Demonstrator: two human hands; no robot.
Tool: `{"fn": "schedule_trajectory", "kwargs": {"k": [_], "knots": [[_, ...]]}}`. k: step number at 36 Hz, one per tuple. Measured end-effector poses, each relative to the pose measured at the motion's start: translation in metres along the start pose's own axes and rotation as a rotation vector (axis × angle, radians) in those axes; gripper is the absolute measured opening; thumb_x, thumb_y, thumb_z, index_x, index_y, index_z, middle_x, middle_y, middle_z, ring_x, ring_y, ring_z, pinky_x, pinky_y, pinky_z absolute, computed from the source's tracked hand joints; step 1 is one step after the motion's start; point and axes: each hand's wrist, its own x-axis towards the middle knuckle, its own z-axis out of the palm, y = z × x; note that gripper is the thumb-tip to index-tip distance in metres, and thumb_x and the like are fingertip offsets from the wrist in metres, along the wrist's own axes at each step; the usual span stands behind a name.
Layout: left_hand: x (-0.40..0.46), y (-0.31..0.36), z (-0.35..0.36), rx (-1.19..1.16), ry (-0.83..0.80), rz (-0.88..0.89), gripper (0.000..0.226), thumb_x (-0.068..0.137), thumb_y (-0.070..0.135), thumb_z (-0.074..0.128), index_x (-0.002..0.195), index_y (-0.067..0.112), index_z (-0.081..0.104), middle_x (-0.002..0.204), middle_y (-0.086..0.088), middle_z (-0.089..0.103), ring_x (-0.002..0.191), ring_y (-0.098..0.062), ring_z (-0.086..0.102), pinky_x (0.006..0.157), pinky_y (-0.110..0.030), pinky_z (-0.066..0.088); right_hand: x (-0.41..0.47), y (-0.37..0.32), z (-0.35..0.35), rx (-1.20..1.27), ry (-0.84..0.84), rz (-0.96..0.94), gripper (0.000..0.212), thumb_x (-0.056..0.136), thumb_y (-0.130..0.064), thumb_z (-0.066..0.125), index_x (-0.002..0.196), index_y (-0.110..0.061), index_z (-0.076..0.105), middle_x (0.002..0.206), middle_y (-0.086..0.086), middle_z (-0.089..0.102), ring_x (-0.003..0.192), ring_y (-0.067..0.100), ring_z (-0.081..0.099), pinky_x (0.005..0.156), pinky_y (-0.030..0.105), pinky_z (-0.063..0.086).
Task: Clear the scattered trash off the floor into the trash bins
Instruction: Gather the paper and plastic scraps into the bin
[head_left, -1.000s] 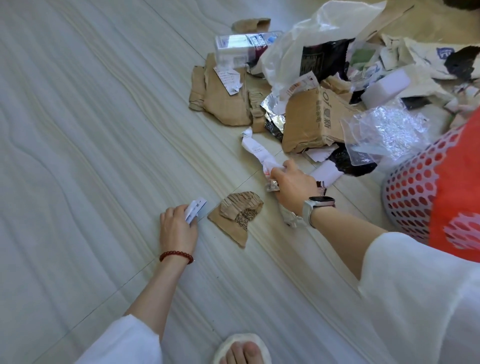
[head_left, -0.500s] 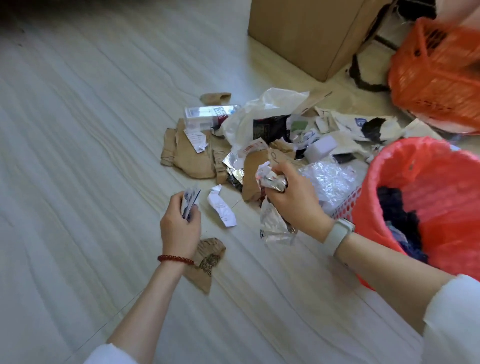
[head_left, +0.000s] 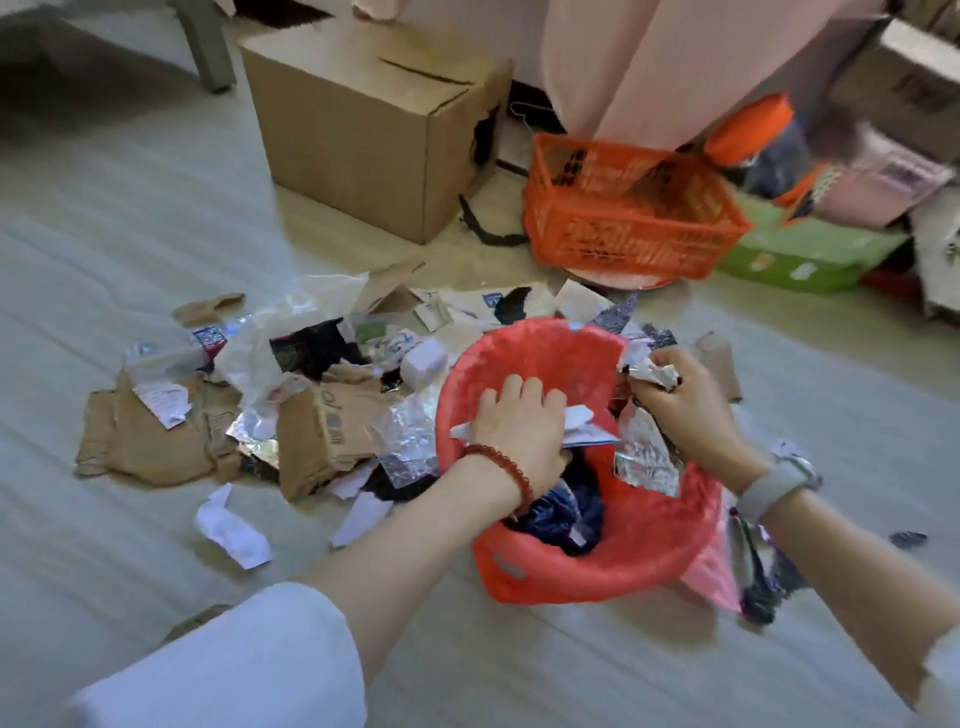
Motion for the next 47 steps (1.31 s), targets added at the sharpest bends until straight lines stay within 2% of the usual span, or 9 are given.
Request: {"fn": "schedule_trajectory", "kwargs": {"k": [4, 8, 15, 20, 23, 25, 33, 40, 47], "knots": [[0.006, 0.010, 0.014, 0.163, -0.188, 0.002, 0.096, 0.071, 0.067, 0.059, 0.141, 0.012, 0.024, 0.146, -0.013, 0.025, 0.136, -0.033, 0.014, 0.111, -0.053, 0.008, 0.003, 0.018, -0.003, 0.054, -0.043, -0.012, 0.014, 0.086, -0.024, 0.062, 0.091, -0.019, 0.050, 0.079, 0.003, 0.059, 0.068, 0.015, 0.053, 0.057, 0.026, 0.037], [-0.003, -0.002, 0.002, 0.137, -0.053, -0.049, 0.068, 0.081, 0.058, 0.050, 0.136, 0.021, 0.038, 0.151, -0.008, 0.020, 0.141, -0.030, 0.007, 0.112, -0.051, -0.001, 0.007, 0.021, 0.009, -0.162, -0.162, -0.175, 0.043, 0.079, -0.039, 0.067, 0.114, -0.020, 0.051, 0.115, 0.004, 0.054, 0.109, 0.023, 0.050, 0.088, 0.033, 0.044], [-0.011, -0.049, -0.013, 0.016, 0.264, -0.295, 0.038, 0.078, 0.030, 0.045, 0.109, 0.017, 0.064, 0.116, -0.009, 0.057, 0.115, -0.032, 0.049, 0.104, -0.053, 0.026, 0.000, 0.026, 0.051, -0.616, -0.716, -0.337, 0.083, 0.075, -0.068, 0.056, 0.142, -0.038, 0.017, 0.157, -0.001, -0.013, 0.143, 0.038, -0.001, 0.106, 0.062, 0.023], [-0.030, -0.064, -0.010, -0.059, 0.336, -0.419, 0.035, 0.078, 0.028, 0.046, 0.104, 0.015, 0.065, 0.109, -0.010, 0.059, 0.103, -0.031, 0.055, 0.092, -0.047, 0.039, -0.009, 0.041, 0.091, -0.786, -0.856, -0.448, 0.071, 0.087, -0.068, 0.028, 0.146, -0.040, 0.000, 0.158, -0.002, -0.009, 0.143, 0.038, -0.006, 0.108, 0.067, 0.013], [-0.044, -0.077, -0.005, -0.145, 0.344, -0.430, 0.042, 0.077, 0.027, 0.040, 0.108, 0.011, 0.063, 0.108, -0.011, 0.056, 0.105, -0.031, 0.054, 0.092, -0.050, 0.043, -0.015, 0.052, 0.110, -0.879, -0.919, -0.465, 0.092, 0.067, -0.083, -0.014, 0.147, -0.040, 0.002, 0.159, -0.004, -0.005, 0.144, 0.036, -0.004, 0.107, 0.067, 0.007], [-0.052, -0.085, -0.003, -0.192, 0.373, -0.459, 0.038, 0.078, 0.022, 0.042, 0.107, 0.007, 0.061, 0.108, -0.013, 0.055, 0.105, -0.032, 0.054, 0.091, -0.050, 0.044, -0.009, 0.049, 0.108, -0.888, -0.941, -0.445, 0.080, 0.077, -0.078, -0.005, 0.146, -0.039, 0.005, 0.158, -0.004, -0.003, 0.144, 0.036, -0.005, 0.106, 0.067, 0.007], [-0.059, -0.114, -0.005, -0.261, 0.450, -0.478, 0.026, 0.081, 0.008, 0.052, 0.106, 0.006, 0.062, 0.107, -0.014, 0.055, 0.102, -0.031, 0.055, 0.090, -0.043, 0.044, 0.002, -0.008, 0.060, -0.475, -0.355, -0.745, 0.047, 0.086, -0.042, 0.031, 0.102, -0.019, 0.069, 0.116, 0.000, 0.066, 0.119, 0.025, 0.055, 0.094, 0.042, 0.043], [-0.053, -0.163, -0.017, -0.381, 0.426, -0.509, 0.027, 0.086, 0.004, 0.052, 0.112, 0.006, 0.059, 0.117, -0.013, 0.050, 0.113, -0.025, 0.048, 0.096, -0.033, 0.035, -0.005, -0.064, 0.074, -0.314, 0.023, -0.798, 0.030, 0.085, -0.025, 0.041, 0.095, -0.013, 0.067, 0.096, 0.002, 0.066, 0.093, 0.025, 0.059, 0.076, 0.038, 0.043], [-0.081, -0.227, 0.011, -0.483, 0.318, -0.518, 0.021, 0.090, 0.009, 0.052, 0.109, 0.008, 0.062, 0.115, -0.012, 0.052, 0.109, -0.026, 0.051, 0.093, -0.029, 0.036, -0.028, -0.077, 0.069, -0.524, -0.040, -0.739, 0.033, 0.088, -0.037, 0.041, 0.095, -0.020, 0.068, 0.096, -0.004, 0.066, 0.098, 0.020, 0.056, 0.089, 0.033, 0.033]]}}
